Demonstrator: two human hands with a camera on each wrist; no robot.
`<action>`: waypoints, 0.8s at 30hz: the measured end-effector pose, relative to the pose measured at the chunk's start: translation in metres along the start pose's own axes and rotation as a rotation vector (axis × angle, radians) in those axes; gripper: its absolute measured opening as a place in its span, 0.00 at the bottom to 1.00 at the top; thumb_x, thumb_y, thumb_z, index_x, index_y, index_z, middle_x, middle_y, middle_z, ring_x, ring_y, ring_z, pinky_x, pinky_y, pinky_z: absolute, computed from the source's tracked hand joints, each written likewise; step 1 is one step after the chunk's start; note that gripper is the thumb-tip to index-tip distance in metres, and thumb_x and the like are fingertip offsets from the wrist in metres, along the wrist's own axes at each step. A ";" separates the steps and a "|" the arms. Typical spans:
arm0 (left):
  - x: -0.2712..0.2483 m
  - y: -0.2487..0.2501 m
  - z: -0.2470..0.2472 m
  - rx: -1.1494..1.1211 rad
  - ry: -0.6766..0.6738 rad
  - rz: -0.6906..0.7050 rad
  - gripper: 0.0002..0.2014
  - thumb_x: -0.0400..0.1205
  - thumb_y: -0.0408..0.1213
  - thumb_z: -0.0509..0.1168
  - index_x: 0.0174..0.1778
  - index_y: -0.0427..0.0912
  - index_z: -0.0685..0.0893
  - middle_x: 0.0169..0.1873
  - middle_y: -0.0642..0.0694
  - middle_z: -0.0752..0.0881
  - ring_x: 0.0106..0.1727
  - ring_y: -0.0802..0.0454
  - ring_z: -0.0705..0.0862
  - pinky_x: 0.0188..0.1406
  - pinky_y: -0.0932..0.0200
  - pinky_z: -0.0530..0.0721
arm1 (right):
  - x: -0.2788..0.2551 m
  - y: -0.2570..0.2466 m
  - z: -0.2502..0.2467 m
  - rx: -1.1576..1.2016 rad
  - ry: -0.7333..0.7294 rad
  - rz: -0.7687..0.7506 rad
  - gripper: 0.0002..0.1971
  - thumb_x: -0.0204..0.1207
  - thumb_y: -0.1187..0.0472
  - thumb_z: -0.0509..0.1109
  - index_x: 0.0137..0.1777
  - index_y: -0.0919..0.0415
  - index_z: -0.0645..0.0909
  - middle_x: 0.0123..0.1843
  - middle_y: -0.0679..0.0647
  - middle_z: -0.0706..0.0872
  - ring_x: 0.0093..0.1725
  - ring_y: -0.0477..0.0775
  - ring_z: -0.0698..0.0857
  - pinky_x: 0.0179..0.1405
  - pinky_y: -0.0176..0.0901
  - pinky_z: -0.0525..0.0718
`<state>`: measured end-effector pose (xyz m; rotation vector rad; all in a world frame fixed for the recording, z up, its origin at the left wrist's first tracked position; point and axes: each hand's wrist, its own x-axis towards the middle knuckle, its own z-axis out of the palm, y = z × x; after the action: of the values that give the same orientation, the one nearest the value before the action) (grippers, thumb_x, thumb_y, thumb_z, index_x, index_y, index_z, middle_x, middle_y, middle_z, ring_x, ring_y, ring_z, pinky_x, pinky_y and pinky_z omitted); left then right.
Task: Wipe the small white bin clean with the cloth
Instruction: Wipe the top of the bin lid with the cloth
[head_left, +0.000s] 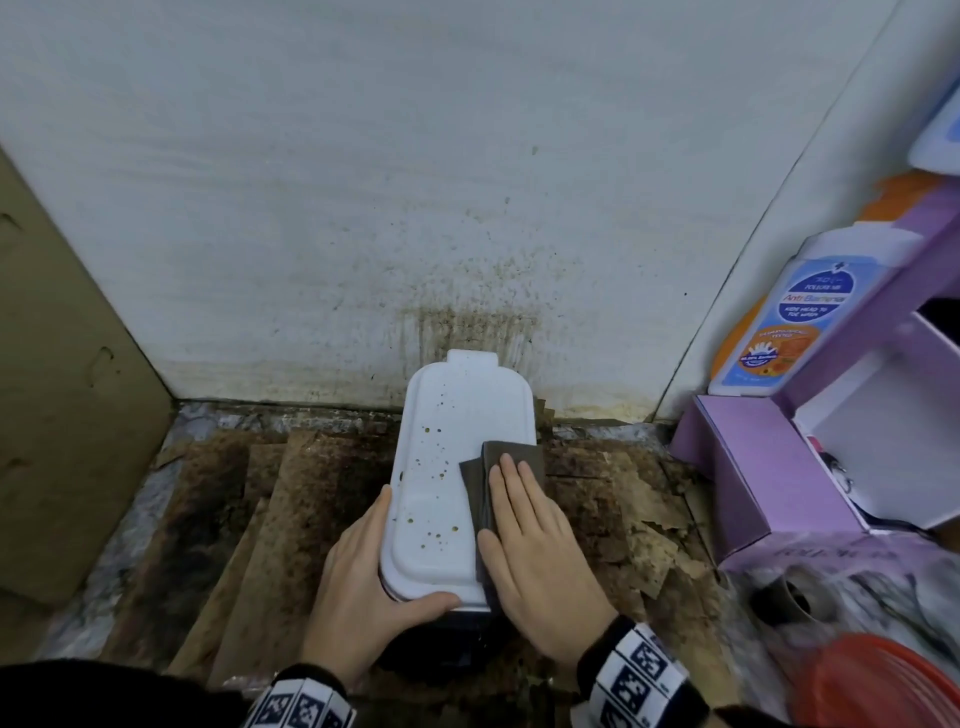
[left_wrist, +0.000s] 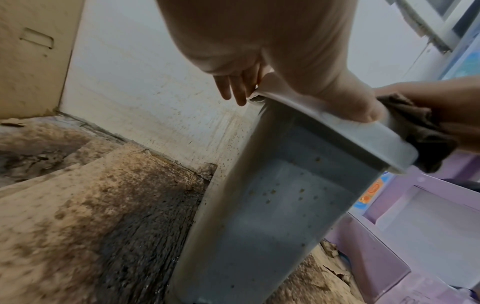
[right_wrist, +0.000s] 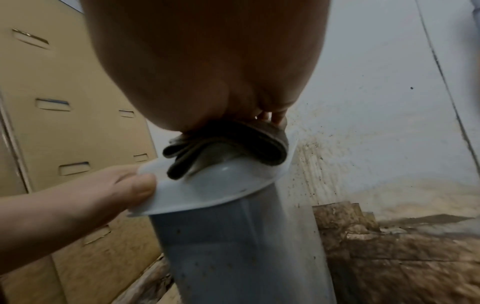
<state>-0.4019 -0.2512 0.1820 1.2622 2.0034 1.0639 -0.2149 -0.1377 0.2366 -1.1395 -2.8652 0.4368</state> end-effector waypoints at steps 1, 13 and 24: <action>0.000 0.001 -0.001 -0.006 -0.004 0.004 0.64 0.56 0.73 0.79 0.84 0.69 0.49 0.76 0.79 0.55 0.78 0.71 0.59 0.81 0.51 0.66 | 0.000 0.002 -0.001 -0.004 -0.001 -0.009 0.32 0.90 0.43 0.39 0.88 0.53 0.34 0.89 0.45 0.31 0.86 0.42 0.29 0.86 0.43 0.39; 0.003 0.005 -0.009 -0.108 -0.060 -0.052 0.63 0.56 0.75 0.78 0.83 0.73 0.46 0.78 0.81 0.52 0.81 0.67 0.58 0.82 0.42 0.66 | 0.114 0.053 -0.021 0.067 -0.117 -0.079 0.34 0.89 0.41 0.41 0.88 0.56 0.34 0.89 0.51 0.31 0.87 0.48 0.32 0.88 0.52 0.40; 0.005 0.002 -0.006 -0.138 -0.064 -0.060 0.63 0.59 0.71 0.80 0.84 0.74 0.46 0.80 0.79 0.57 0.81 0.71 0.60 0.80 0.46 0.69 | 0.192 0.067 -0.036 -0.013 -0.074 -0.082 0.32 0.91 0.48 0.45 0.88 0.64 0.41 0.90 0.60 0.40 0.89 0.57 0.41 0.87 0.48 0.41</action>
<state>-0.4077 -0.2480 0.1873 1.1437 1.8749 1.0993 -0.3061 0.0476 0.2381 -1.0246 -2.9694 0.4674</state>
